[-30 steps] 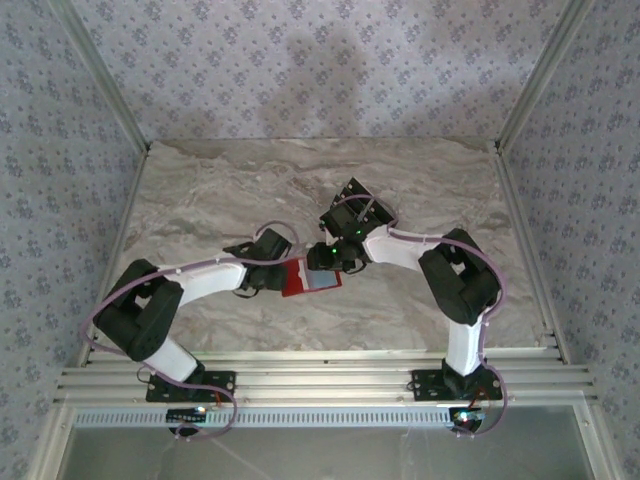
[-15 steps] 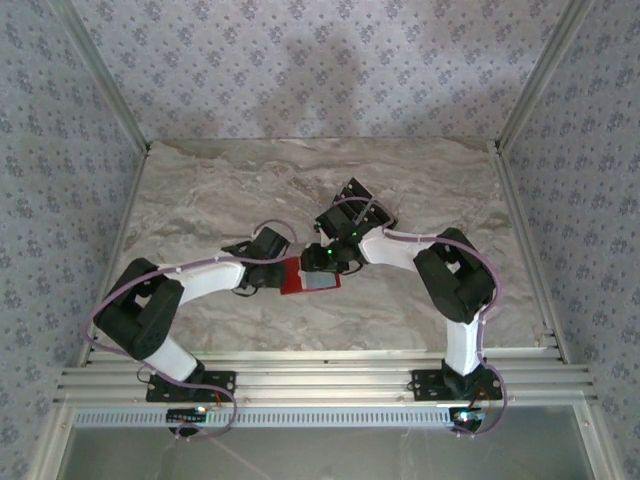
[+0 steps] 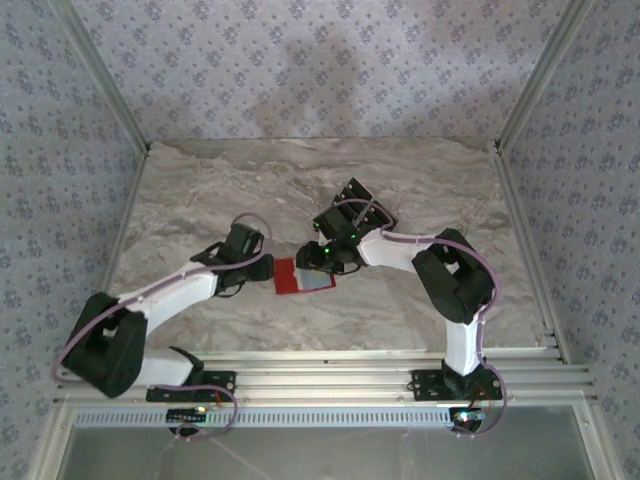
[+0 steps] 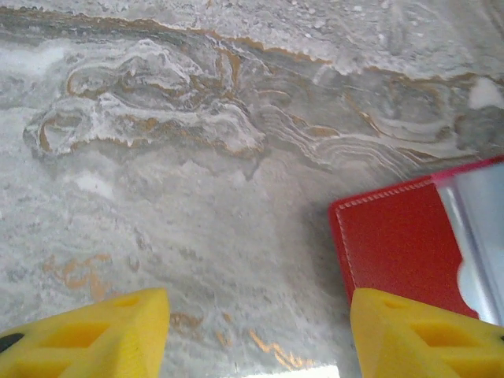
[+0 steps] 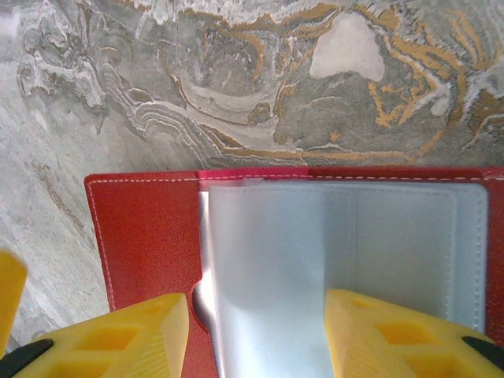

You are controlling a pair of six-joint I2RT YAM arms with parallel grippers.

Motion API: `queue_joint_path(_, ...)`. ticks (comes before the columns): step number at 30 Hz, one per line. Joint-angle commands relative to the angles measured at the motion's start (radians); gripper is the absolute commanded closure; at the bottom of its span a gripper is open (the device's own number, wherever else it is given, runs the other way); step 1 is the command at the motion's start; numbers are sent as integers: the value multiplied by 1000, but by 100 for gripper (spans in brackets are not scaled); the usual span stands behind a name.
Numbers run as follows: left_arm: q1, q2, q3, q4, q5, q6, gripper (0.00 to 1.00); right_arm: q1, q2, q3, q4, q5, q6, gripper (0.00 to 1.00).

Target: Put the credit cards into the card holder

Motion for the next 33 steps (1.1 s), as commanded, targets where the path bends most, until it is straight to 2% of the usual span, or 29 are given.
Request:
queue_joint_path(1, -6, -99, -64, 22, 71, -37, 37, 8, 20, -13, 13, -12, 35, 49)
queue_joint_path(7, -109, -188, -132, 86, 71, -133, 34, 12, 31, -17, 25, -11, 49, 49)
queue_joint_path(15, -235, -100, -110, 185, -12, -211, 31, 16, 37, -16, 27, -10, 59, 49)
queue_joint_path(22, -292, 9, -57, 230, -38, -198, 31, 16, 39, -16, 24, -11, 59, 49)
queue_joint_path(33, -317, 124, 9, 260, -50, -176, 31, 16, 44, -13, 26, -14, 61, 49)
